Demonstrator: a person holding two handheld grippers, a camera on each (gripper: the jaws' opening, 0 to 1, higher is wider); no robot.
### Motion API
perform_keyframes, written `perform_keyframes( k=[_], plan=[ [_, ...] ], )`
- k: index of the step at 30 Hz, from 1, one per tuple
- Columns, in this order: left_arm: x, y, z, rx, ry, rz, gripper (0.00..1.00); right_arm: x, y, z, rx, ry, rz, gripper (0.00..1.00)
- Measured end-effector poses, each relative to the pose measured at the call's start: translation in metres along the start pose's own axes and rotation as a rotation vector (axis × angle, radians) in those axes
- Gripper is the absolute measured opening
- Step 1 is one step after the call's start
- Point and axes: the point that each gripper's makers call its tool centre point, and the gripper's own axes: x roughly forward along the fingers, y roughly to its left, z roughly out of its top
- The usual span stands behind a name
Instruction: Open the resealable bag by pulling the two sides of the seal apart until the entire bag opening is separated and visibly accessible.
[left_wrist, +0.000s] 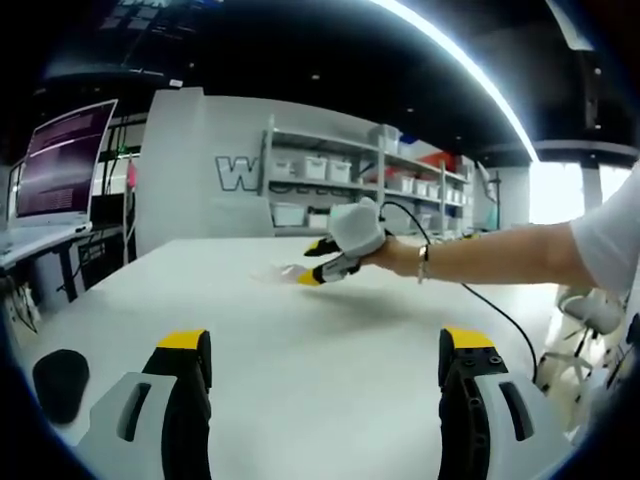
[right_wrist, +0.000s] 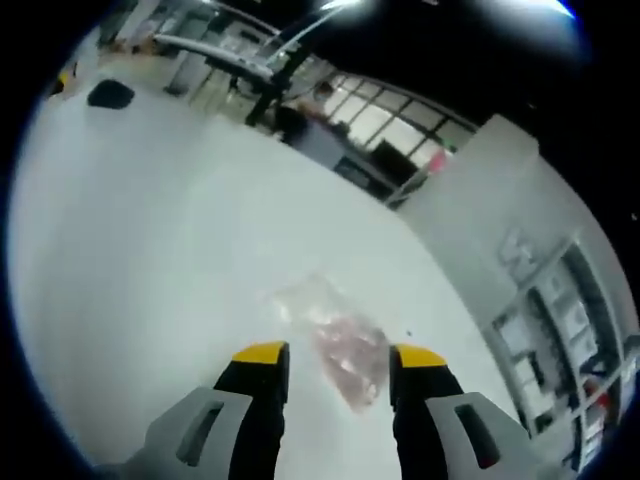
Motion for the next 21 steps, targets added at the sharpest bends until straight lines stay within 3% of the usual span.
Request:
perform_keyframes(
  k=[21],
  plan=[
    [0.001,0.005,0.002,0.002,-0.004,0.001,0.92,0.016,-0.004,-0.002,-0.042,0.012,0.023,0.38]
  ],
)
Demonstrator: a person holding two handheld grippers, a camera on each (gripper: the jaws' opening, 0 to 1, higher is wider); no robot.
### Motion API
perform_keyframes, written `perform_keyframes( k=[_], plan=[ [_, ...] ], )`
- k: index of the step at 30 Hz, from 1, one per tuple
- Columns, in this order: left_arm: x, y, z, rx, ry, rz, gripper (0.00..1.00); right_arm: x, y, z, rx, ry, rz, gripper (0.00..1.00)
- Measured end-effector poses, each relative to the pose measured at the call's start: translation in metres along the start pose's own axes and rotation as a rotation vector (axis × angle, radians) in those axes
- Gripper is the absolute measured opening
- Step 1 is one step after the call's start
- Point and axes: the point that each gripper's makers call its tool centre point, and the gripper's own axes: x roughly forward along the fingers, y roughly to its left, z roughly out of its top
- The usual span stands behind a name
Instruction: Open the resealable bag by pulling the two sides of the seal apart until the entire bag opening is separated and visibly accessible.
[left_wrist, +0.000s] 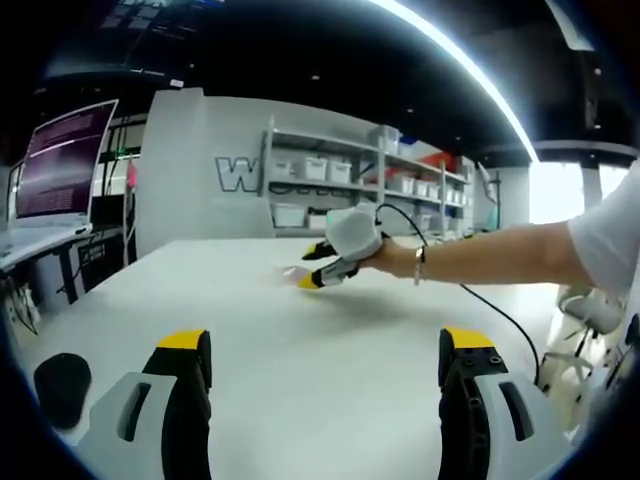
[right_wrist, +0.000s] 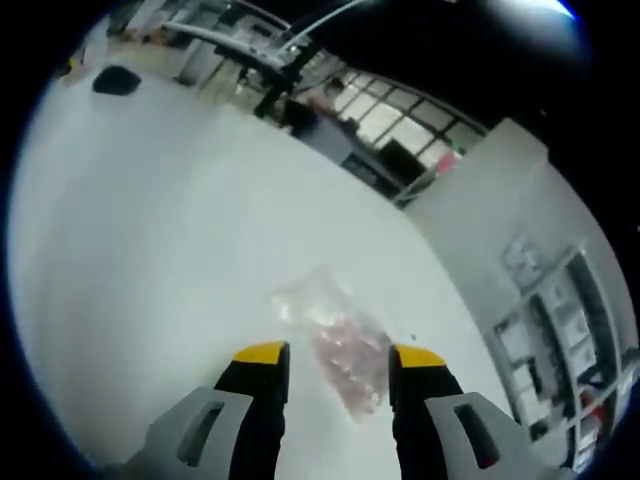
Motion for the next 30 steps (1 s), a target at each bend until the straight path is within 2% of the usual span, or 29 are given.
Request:
perform_keyframes(
  k=[8,30],
  plan=[
    [-0.0005,0.0021,-0.0019,-0.005,0.001,0.002,0.92,0.0003,0.0058,0.0017,-0.007,0.0,0.006,0.38],
    [-0.0031,0.009,-0.0009,-0.013,-0.008,0.013,0.92,0.0083,0.0042,0.0038,-0.07,0.014,0.0,0.37]
  ],
)
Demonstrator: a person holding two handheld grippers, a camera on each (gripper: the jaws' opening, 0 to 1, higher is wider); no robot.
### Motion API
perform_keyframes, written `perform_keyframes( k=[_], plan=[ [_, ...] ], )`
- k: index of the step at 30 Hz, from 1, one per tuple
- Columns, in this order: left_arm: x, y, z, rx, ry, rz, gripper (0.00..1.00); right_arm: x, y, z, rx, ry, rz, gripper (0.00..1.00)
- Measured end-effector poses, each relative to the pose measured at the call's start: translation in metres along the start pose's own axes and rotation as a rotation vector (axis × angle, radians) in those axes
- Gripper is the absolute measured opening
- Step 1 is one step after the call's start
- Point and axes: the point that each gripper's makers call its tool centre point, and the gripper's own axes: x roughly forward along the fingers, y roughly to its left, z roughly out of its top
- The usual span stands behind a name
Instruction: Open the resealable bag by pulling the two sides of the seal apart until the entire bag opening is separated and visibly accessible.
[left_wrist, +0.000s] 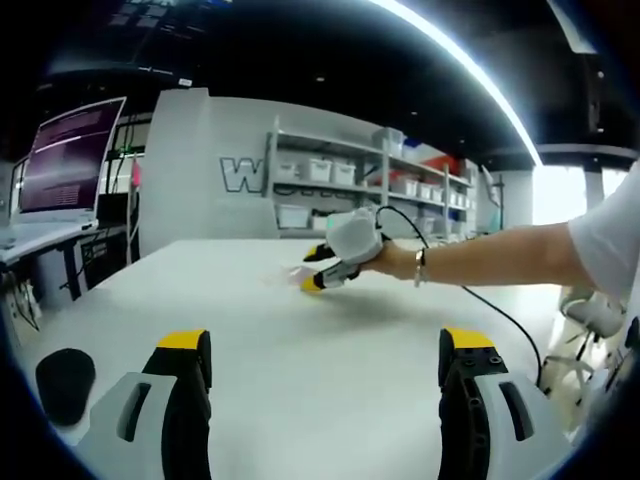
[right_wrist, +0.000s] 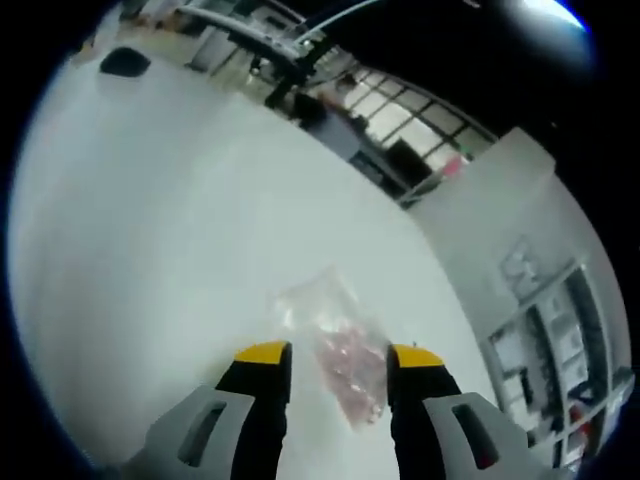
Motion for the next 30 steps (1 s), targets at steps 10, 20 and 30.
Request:
perform_keyframes(
  k=[10,20,30],
  plan=[
    [0.0008,0.001,0.0002,-0.001,-0.002,0.0,0.92,-0.0001,-0.0026,-0.0016,-0.009,0.008,-0.007,0.35],
    [0.0006,0.0037,-0.0007,-0.002,0.0,0.006,0.92,0.0037,0.0013,0.0013,-0.022,-0.002,-0.007,0.33],
    [0.0008,0.0049,-0.001,-0.006,-0.001,0.007,0.92,0.0083,0.0042,0.0044,0.002,-0.023,0.025,0.3]
  ],
)
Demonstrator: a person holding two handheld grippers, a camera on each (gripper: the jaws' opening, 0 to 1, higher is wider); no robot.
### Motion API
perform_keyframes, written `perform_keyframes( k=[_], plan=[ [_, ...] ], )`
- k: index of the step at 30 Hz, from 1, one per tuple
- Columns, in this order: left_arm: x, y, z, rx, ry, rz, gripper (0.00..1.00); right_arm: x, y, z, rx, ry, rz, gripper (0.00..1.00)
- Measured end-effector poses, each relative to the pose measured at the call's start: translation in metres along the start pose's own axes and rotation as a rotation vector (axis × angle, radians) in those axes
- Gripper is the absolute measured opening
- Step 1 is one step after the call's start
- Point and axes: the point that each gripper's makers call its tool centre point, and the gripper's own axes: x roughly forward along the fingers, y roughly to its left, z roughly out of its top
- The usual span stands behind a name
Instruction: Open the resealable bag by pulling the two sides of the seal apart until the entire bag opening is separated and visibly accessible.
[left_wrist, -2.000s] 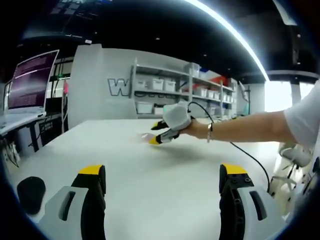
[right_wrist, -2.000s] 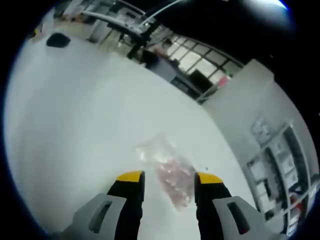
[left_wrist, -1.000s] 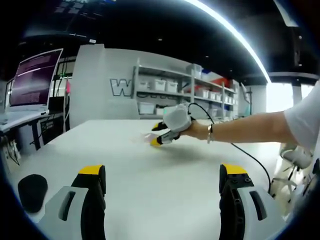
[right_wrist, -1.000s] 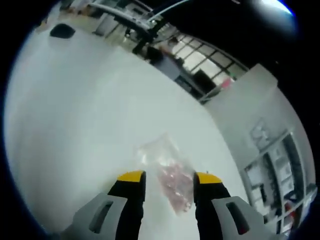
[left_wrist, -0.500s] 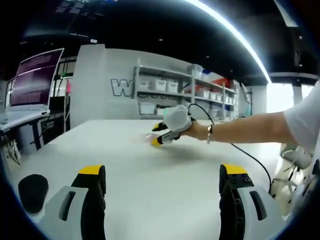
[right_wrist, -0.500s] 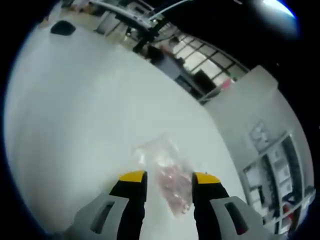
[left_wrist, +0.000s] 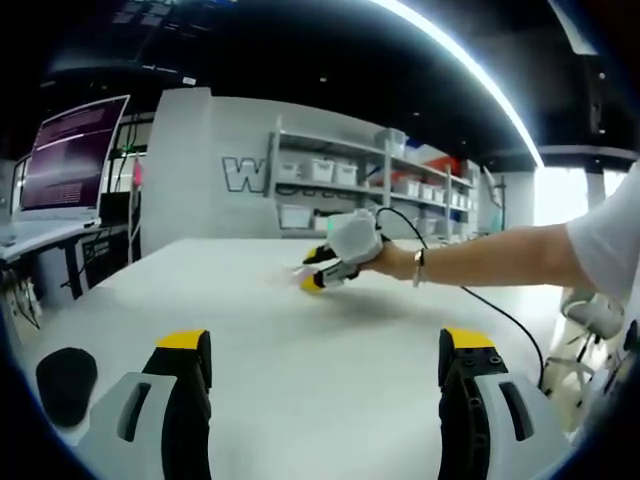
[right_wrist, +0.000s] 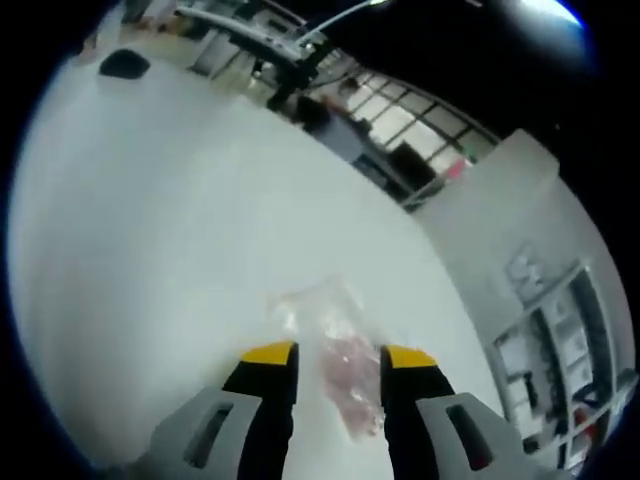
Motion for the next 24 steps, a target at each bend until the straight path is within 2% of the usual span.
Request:
perform_keyframes(
  k=[8,12,18,22,24],
  plan=[
    [0.0,0.0011,-0.0004,-0.002,-0.001,0.001,0.92,0.0006,0.0071,0.0027,-0.017,-0.01,0.019,0.21],
    [-0.0004,0.0016,-0.0003,-0.002,-0.001,0.002,0.92,-0.0008,0.0065,0.0028,-0.013,-0.023,0.026,0.11],
    [-0.0009,0.0014,0.0004,-0.001,-0.004,0.002,0.92,-0.0004,0.008,0.0053,0.02,-0.042,0.037,0.08],
    [-0.0013,0.001,0.0006,0.0,-0.005,0.002,0.92,0.0009,0.0079,0.0019,0.012,-0.037,0.039,0.0],
    [-0.0017,0.0011,0.0007,0.001,-0.005,0.002,0.92,0.0017,0.009,0.0009,0.014,-0.034,0.043,0.0]
  ],
)
